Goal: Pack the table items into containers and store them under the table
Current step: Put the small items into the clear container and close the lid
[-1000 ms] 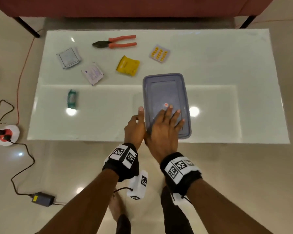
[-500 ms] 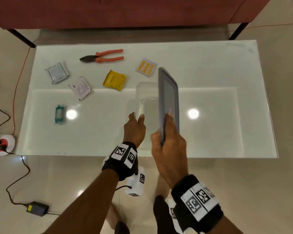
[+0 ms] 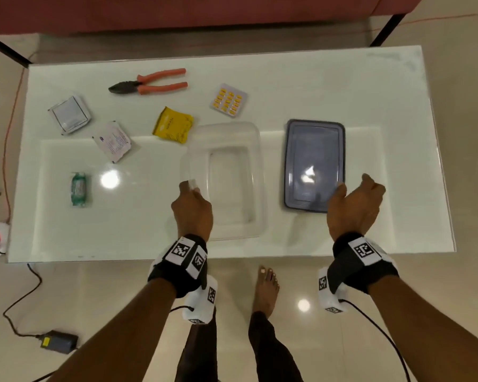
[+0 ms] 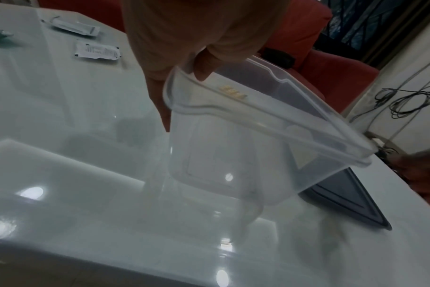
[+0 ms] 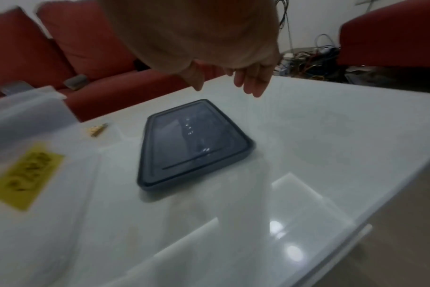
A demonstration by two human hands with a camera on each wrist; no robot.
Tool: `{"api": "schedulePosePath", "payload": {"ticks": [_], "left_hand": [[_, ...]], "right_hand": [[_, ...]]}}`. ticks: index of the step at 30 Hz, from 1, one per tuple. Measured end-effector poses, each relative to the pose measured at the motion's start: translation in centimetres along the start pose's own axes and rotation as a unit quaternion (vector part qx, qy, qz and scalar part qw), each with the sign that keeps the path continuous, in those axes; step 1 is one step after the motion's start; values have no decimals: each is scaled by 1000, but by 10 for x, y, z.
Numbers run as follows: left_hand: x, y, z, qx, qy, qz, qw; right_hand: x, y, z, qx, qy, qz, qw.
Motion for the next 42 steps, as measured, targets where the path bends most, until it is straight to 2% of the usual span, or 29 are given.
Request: {"api": "schedulePosePath", "payload": {"ticks": [2, 5, 9, 15, 19, 22, 26, 28, 30, 32, 35, 38, 42], "left_hand": [[3, -4, -2, 9, -25, 14, 1000], [12, -3, -10, 21, -91, 3, 996], [28, 30, -40, -13, -90, 2, 996], [67, 132, -111, -146, 27, 8, 989], [91, 205, -147, -178, 122, -41, 976], [104, 237, -160, -153, 124, -61, 979], [117, 246, -161, -124, 13, -14, 992], [121, 240, -158, -119, -35, -8, 992], [120, 232, -154, -115, -79, -4, 990], [109, 218, -147, -99, -127, 16, 987], [75, 183, -138, -59, -185, 77, 978], [28, 130, -122, 15, -181, 195, 964], [-24, 63, -92, 88, -137, 303, 939]], "right_hand": [[33, -14, 6, -36, 42, -79, 995], [102, -45, 18, -67, 101, -198, 973], [197, -91, 51, 6, 136, -289, 948], [298, -124, 144, 171, 57, -350, 919], [338, -120, 217, 262, -35, -371, 890], [359, -111, 272, 273, -95, -373, 882], [372, -104, 312, 246, -187, -404, 861], [372, -108, 312, 219, -168, -416, 867], [369, -112, 299, 194, -83, -383, 899], [363, -112, 270, 101, 35, -324, 940], [345, -106, 201, -65, 164, -224, 958], [304, -99, 132, -169, 172, -144, 960], [237, -97, 87, -164, 91, -80, 979]]}}
Point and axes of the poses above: each hand's wrist, its own y-axis towards the middle knuckle, its own z-axis out of the palm, x = y × z, the point moved 2 cm from there along y, towards the middle knuckle, and after that the axes turned 14 degrees about -z, right-handed, at the moved point
